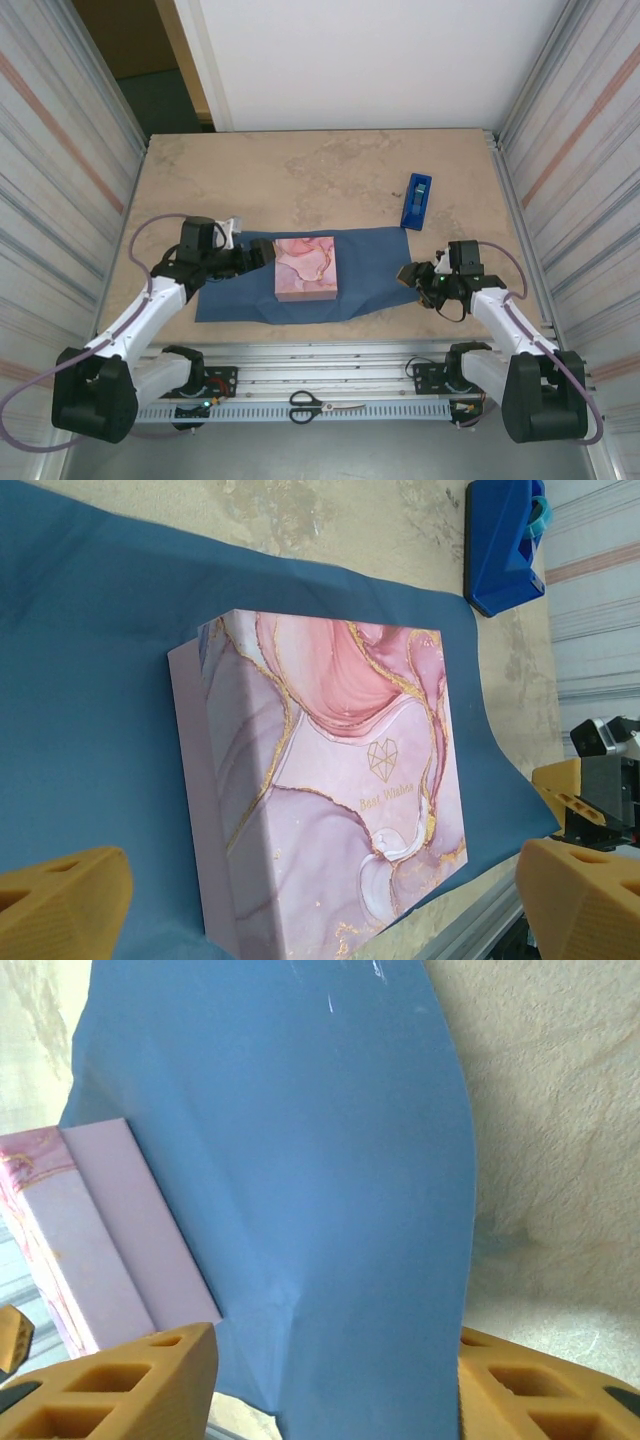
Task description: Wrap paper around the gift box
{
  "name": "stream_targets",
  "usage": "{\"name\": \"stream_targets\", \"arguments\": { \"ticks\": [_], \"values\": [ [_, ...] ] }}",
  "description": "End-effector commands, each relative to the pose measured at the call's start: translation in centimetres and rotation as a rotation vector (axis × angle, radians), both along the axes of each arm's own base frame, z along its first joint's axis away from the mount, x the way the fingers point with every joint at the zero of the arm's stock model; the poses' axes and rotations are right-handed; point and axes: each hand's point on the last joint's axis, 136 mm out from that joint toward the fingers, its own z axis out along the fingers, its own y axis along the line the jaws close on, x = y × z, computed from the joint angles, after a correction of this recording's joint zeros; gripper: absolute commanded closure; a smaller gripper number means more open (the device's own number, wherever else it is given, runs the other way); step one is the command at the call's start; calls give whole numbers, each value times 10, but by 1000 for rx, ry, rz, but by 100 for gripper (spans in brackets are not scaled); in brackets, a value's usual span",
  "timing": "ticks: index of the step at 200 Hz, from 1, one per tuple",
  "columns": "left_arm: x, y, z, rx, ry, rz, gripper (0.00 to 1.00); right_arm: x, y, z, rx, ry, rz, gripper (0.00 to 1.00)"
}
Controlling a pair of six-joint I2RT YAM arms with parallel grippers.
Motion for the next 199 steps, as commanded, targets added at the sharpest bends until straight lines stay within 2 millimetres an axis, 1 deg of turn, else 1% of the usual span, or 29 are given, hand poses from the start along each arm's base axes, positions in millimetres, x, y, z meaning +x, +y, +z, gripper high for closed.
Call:
{"name": "stream_targets", "arguments": {
  "ticks": [1,13,27,39,57,70,79,81,89,95,122,127,147,160,177,199],
  "values": [
    [1,-2,7,-16,-7,-12,1,8,-1,6,-17,-17,-3,48],
    [1,-2,7,-17,-3,-12,2,6,-6,-1,-47,16,-26,55],
    [0,-2,5,-15,2,-12,2,5,-7,-5,-53,27,-38,58],
    [-1,-1,3,-9,9,-9,2,6,-6,-5,-45,23,-42,67],
    [-1,0,2,-5,14,-6,2,5,-6,-5,-58,16,-38,69],
    [-2,0,0,-1,18,-6,2,5,-5,-3,-64,5,-30,75],
    [-2,1,-1,0,21,-5,2,4,-3,-1,-66,-6,-20,76],
    [-2,1,-1,0,19,-5,2,4,-2,-1,-66,-7,-16,77],
    [-2,1,-2,1,21,-5,2,4,1,2,-67,-26,2,87],
    [-2,1,-2,0,22,-4,2,5,3,4,-70,-39,16,89],
    [-2,0,-4,2,31,-6,2,7,17,15,-94,-106,86,91],
    [-2,0,-5,1,33,-5,2,8,20,23,-97,-143,101,91],
    [-1,0,-6,0,38,-7,2,8,32,34,-124,-205,164,93],
    [-1,-1,-6,-4,40,-10,2,9,40,42,-139,-236,204,93],
    [-1,-2,-7,-6,43,-12,2,10,44,47,-187,-268,237,92],
    [-1,-4,-11,-20,55,-16,2,12,57,58,-206,-325,295,92]
  ]
}}
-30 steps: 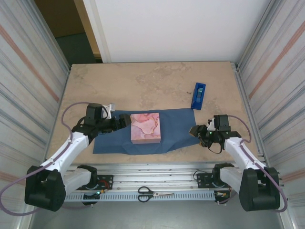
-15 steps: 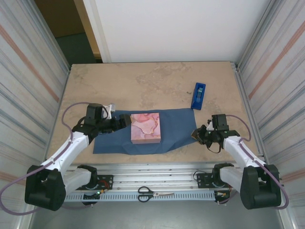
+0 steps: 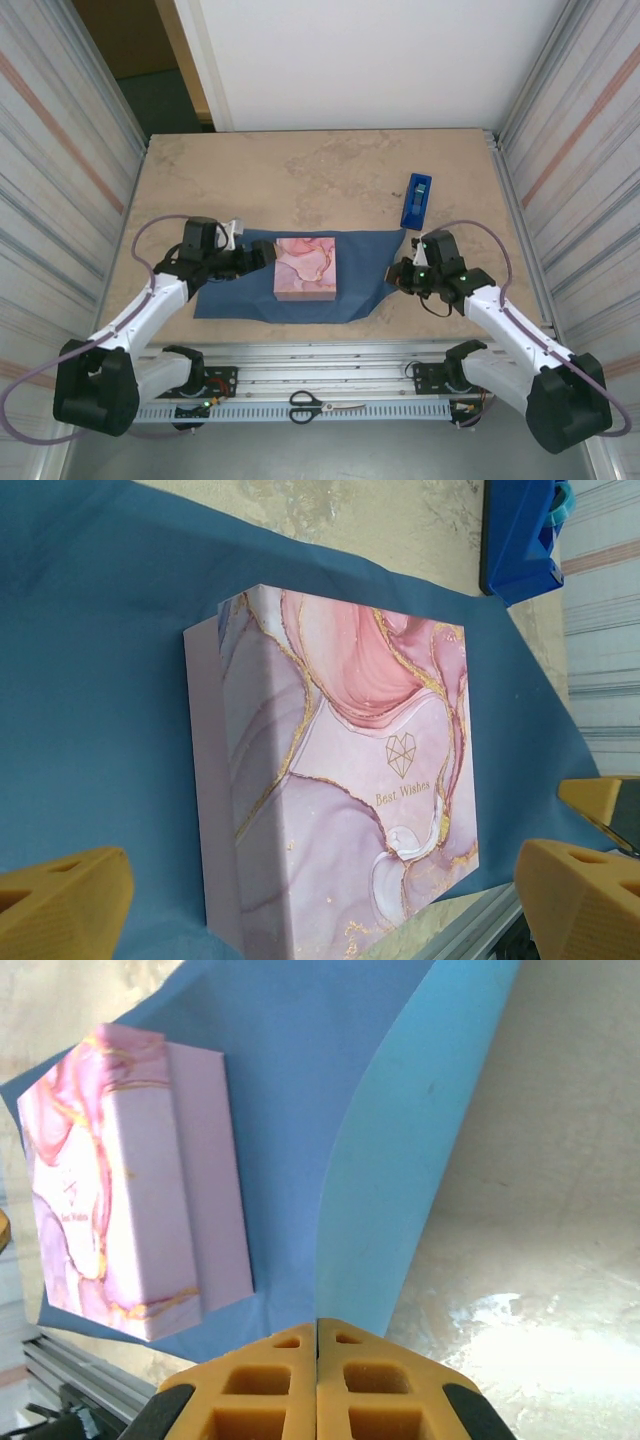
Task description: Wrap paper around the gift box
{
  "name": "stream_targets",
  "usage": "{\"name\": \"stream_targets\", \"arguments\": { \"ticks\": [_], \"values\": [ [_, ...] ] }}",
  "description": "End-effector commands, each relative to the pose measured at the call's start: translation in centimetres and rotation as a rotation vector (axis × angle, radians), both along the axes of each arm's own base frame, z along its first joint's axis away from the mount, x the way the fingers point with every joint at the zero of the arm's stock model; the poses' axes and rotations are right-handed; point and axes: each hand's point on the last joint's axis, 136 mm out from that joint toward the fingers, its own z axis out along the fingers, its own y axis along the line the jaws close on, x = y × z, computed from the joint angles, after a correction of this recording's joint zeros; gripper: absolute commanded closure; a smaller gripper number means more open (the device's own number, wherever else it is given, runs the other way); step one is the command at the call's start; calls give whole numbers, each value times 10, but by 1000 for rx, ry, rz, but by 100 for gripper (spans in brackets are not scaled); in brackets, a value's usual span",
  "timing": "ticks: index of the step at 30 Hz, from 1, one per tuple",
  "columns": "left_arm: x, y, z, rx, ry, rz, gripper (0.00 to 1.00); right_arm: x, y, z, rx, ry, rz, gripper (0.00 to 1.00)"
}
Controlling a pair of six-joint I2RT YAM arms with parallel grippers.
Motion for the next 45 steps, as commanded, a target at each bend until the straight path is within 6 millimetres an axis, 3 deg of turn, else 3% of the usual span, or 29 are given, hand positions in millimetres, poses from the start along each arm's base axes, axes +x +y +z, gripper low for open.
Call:
{"name": "stream_targets", "arguments": {
  "ticks": [1,5,8,17,23,35,39,45],
  "values": [
    [-1,-4,0,-30,17,-15,2,9,6,17,-57,-98,51,92],
    [4,-14,-2,-85,38,-40,3,10,22,33,-64,-158,120,92],
    [9,-19,-6,-94,59,-59,5,9,32,30,-79,-154,164,92],
    [9,-38,-29,-111,148,-139,16,2,60,49,-29,-253,286,92],
    [9,-50,-31,-108,150,-170,20,3,60,48,-44,-259,285,92],
    [10,-50,-42,-87,158,-187,23,1,60,46,-48,-250,290,92],
    [9,-49,-38,-80,143,-186,21,2,62,51,-34,-262,290,92],
    [14,-38,-10,-58,64,-100,14,3,78,76,-56,-376,364,92]
  ]
}}
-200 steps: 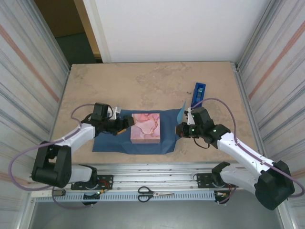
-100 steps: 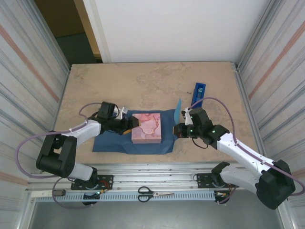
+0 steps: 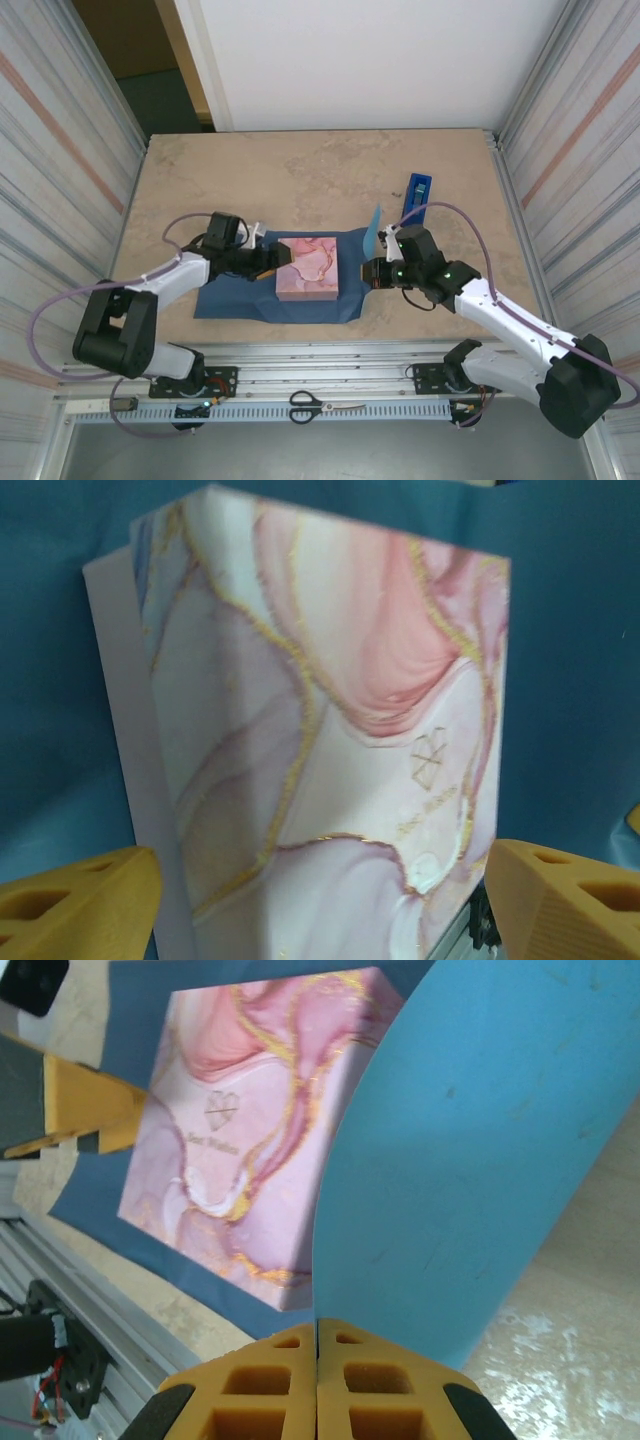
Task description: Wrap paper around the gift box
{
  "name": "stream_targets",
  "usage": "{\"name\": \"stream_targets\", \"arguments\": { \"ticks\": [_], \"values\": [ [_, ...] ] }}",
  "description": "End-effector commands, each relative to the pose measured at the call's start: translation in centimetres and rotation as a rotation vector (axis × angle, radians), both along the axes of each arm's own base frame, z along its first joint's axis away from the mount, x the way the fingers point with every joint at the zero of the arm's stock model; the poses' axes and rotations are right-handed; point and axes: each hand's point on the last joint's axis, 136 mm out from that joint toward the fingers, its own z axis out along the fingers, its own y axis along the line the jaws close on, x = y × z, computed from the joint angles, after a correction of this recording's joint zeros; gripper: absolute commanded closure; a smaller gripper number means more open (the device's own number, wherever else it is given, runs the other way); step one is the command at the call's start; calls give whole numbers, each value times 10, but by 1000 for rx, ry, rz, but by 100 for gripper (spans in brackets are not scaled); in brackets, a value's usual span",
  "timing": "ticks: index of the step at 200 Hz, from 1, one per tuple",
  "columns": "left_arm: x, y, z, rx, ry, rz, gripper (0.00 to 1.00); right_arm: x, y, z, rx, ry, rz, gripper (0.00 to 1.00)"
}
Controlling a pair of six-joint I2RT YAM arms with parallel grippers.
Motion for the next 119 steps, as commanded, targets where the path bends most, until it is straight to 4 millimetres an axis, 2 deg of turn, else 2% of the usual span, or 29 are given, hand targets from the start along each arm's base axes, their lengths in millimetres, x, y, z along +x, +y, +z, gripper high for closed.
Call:
{"name": "stream_targets", "arguments": {
  "ticks": [1,47,83,119],
  "values": [
    [7,6,28,6,-76,54,14,9,16,36,-10,-155,70,92],
    [5,14,60,-56,-117,109,19,0,55,38,-92,-181,237,92],
    [6,3,80,-166,-103,102,23,-7,88,31,-112,-151,323,92],
    [10,-13,85,-221,-57,103,23,-12,108,20,-92,-104,348,91]
  ]
}}
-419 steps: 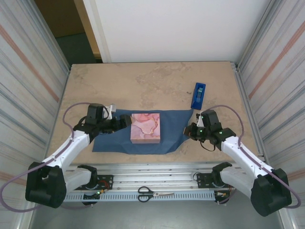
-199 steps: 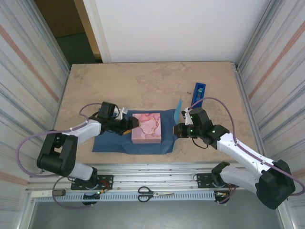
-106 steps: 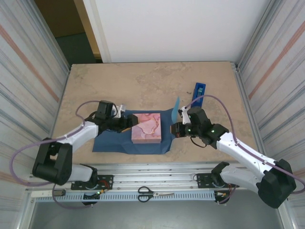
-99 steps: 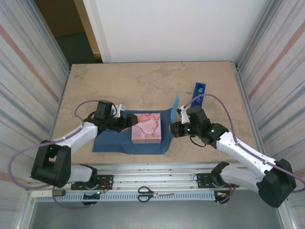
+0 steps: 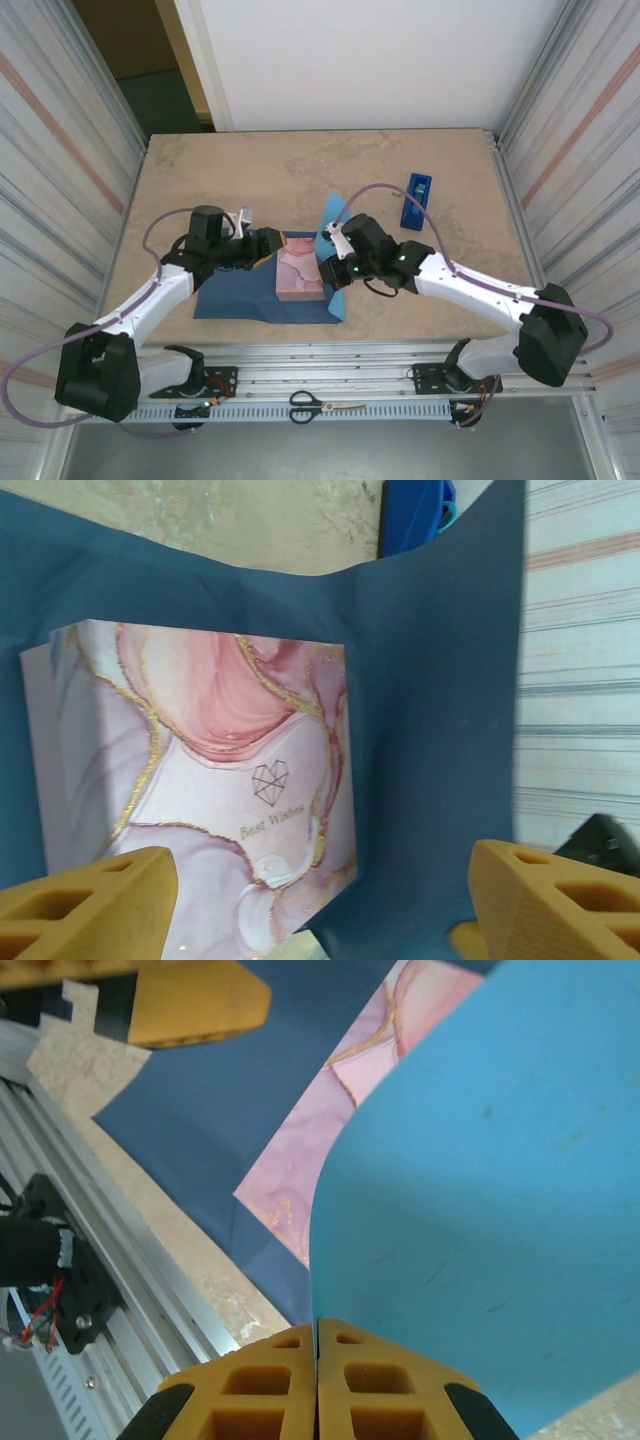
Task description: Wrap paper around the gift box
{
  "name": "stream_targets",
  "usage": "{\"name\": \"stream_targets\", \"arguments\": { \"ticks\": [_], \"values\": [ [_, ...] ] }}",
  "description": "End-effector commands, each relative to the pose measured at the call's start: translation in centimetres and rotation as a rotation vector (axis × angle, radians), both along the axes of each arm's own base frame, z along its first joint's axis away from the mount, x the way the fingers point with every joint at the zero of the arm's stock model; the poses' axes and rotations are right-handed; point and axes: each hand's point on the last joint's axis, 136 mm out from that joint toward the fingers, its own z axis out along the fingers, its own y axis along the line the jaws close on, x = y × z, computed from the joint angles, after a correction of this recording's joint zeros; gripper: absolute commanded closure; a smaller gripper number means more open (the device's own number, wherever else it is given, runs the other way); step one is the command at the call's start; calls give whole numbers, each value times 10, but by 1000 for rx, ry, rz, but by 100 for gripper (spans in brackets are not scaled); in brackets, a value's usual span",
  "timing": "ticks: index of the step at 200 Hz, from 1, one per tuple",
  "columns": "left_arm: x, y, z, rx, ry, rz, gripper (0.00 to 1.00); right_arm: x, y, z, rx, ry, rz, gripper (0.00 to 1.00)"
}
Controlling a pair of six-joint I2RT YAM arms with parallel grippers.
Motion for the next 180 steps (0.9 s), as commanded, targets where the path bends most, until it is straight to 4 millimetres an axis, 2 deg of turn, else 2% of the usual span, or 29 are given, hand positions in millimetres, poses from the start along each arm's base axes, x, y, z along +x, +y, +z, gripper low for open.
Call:
{"name": "stream_targets", "arguments": {
  "ticks": [1,36,96,180],
  "values": [
    [4,-17,18,-82,14,-18,23,-1,14,5,22,8,23,91],
    [6,-41,18,-82,30,-60,22,-6,24,0,41,35,44,91],
    [15,-53,18,-88,19,-83,26,-11,32,-1,66,64,68,90],
    [14,-66,3,-61,55,-126,51,-14,39,-6,73,102,91,89]
  ]
}}
